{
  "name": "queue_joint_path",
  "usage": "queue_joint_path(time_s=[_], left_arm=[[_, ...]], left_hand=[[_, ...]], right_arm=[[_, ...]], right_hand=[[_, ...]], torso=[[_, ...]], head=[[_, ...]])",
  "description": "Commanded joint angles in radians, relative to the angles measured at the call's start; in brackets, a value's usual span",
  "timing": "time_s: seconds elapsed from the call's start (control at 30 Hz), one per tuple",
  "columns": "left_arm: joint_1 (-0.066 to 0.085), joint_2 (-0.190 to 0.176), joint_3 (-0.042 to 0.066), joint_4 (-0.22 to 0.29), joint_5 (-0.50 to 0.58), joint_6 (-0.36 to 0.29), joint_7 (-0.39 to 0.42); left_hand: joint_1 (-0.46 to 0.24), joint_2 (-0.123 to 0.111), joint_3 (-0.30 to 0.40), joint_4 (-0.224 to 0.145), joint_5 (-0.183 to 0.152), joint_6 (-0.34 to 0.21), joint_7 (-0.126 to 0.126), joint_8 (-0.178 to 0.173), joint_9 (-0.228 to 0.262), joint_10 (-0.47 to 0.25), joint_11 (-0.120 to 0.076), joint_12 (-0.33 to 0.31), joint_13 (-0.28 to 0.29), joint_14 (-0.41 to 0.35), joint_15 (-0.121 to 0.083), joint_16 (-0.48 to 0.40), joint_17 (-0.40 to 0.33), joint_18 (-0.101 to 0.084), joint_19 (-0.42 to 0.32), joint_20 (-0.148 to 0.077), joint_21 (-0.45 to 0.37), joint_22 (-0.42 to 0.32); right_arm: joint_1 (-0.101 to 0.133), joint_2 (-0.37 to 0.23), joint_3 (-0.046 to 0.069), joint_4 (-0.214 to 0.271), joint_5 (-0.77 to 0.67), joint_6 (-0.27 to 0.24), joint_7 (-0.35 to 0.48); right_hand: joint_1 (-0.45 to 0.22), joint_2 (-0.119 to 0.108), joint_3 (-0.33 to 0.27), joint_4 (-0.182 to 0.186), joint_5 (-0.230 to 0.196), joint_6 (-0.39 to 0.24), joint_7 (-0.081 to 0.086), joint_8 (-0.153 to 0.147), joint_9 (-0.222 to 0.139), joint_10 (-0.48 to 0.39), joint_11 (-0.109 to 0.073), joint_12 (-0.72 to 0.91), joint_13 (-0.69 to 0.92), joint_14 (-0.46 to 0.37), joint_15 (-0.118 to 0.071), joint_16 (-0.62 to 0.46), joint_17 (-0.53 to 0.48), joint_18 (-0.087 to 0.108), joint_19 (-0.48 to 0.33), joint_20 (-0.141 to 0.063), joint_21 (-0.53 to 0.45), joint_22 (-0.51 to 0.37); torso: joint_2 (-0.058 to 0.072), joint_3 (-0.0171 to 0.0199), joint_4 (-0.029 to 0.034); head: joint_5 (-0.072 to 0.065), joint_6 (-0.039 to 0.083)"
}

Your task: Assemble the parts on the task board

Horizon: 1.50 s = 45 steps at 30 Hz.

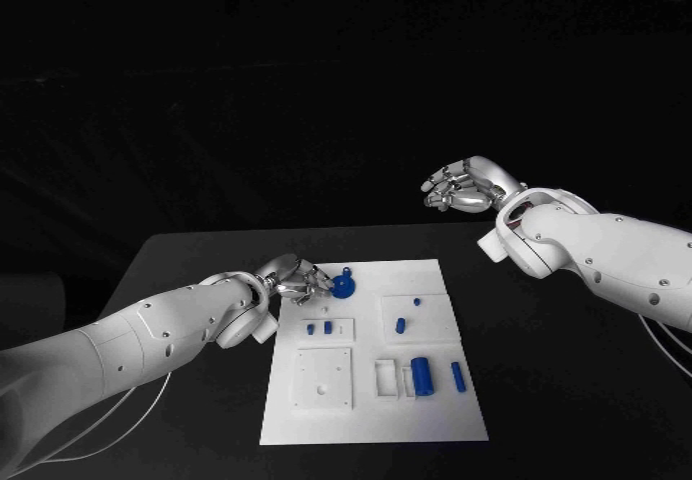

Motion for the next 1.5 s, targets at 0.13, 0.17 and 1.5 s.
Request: queue_joint_path(time_s=[0.13,0.17,1.5], left_arm=[[-0.01,0.002,0.0,0.0,-0.046,0.045,0.021],[-0.011,0.002,0.0,-0.001,-0.059,0.048,0.022],[-0.033,0.013,0.0,-0.024,-0.235,-0.045,0.005]], left_hand=[[-0.001,0.014,0.001,-0.008,-0.002,0.002,-0.001,0.005,-0.002,-0.008,0.002,0.007,0.002,-0.008,-0.002,0.005,0.001,-0.007,-0.008,-0.07,0.005,0.02],[-0.001,0.013,0.001,-0.009,-0.002,0.002,-0.001,0.005,-0.002,-0.009,0.002,0.007,0.003,-0.008,-0.002,0.005,0.001,-0.007,-0.008,-0.07,0.005,0.02],[0.007,0.009,0.004,-0.022,0.002,-0.001,0.001,0.008,-0.005,-0.015,0.004,0.022,0.01,-0.009,0.0,0.006,0.003,-0.006,-0.007,-0.072,0.011,0.018]], right_arm=[[0.0,0.0,0.0,0.002,0.001,0.005,0.012],[0.0,-0.001,0.0,0.002,0.001,0.005,0.012],[-0.001,-0.006,0.0,0.006,0.003,0.007,0.015]], right_hand=[[-0.011,-0.002,-0.007,0.001,0.004,-0.001,0.004,0.005,-0.002,0.01,0.0,-0.007,-0.002,0.001,0.008,0.006,-0.002,0.0,0.01,0.0,-0.007,0.002],[-0.011,-0.002,-0.007,0.001,0.004,-0.001,0.004,0.005,-0.002,0.01,0.0,-0.007,-0.002,0.001,0.008,0.006,-0.002,0.0,0.01,0.0,-0.007,0.002],[-0.011,-0.001,-0.009,0.0,0.005,-0.001,0.004,0.005,-0.002,0.011,0.0,-0.008,-0.002,0.0,0.007,0.006,-0.003,0.0,0.011,0.0,-0.011,0.004]], torso=[[0.0,-0.0002,0.0004],[0.0,-0.0004,0.0006],[0.0,-0.0001,0.0008]], head=[[-0.002,-0.006],[-0.003,-0.007],[-0.007,-0.011]])
